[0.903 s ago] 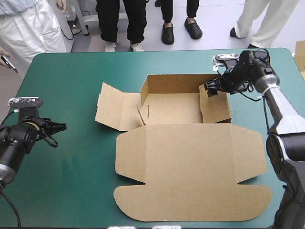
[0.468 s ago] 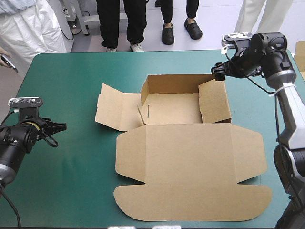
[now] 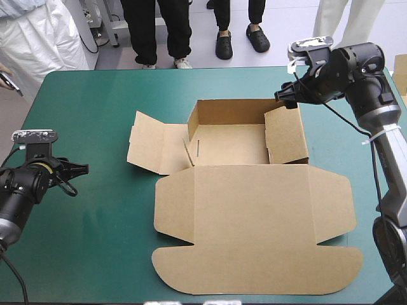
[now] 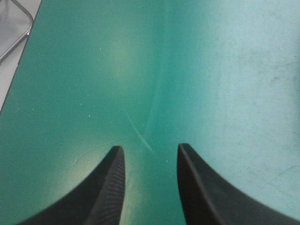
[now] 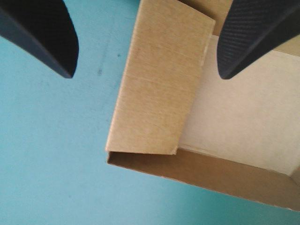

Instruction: Fold the box

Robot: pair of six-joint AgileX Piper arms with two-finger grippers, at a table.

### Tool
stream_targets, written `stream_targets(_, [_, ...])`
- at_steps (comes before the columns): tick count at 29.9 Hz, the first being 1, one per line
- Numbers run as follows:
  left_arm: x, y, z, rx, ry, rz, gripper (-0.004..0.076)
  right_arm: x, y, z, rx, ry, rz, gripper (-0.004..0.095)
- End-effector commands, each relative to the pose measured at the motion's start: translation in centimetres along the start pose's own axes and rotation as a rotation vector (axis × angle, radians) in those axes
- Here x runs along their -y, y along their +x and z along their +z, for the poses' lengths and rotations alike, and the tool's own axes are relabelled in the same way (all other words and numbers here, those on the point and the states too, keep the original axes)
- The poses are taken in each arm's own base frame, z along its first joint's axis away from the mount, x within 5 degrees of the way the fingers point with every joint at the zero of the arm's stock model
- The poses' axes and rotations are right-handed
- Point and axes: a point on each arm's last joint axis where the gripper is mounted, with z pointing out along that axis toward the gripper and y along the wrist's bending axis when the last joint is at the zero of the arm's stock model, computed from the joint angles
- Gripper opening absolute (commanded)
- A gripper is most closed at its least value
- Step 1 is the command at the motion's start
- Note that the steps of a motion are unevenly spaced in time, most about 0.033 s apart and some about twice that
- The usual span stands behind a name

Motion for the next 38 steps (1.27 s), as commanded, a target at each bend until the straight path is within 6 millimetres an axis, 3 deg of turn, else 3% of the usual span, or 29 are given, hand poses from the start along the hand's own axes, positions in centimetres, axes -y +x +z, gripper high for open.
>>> stream_targets(1, [-0.1,-1.2,-1.1,0.090,0.008,-0.003,0.0262,0.9,0.9,-0.9,-0.009,0.088,-0.031,0.0734])
stream_targets(15, [-0.1,-1.2,-1.1,0.091,0.008,-0.003,0.0262,1.8,2.2,10.0,-0.263,0.000,0.037,0.0734])
stream_targets(23, [-0.1,-1.2,-1.1,0.093,0.009,0.000,0.0262,1.8,2.6,13.3,-0.304,-0.004,0.047,0.0702])
stream_targets(27, [-0.1,-1.2,-1.1,0.093,0.009,0.000,0.0262,1.6,2.9,14.4,-0.327,-0.024,0.058,0.0505])
stream_targets(29, [-0.1,-1.2,-1.1,0.093,0.009,0.000,0.0262,1.6,3.0,14.9,-0.336,-0.022,0.073,0.0346])
stream_targets(32, [-0.1,-1.2,-1.1,0.093,0.009,0.000,0.0262,1.6,3.0,15.1,-0.337,-0.017,0.099,0.0019])
stream_targets(38, [0.0,-1.2,-1.1,0.093,0.010,-0.002,0.0262,1.6,2.8,15.1,-0.318,-0.016,0.104,-0.0012])
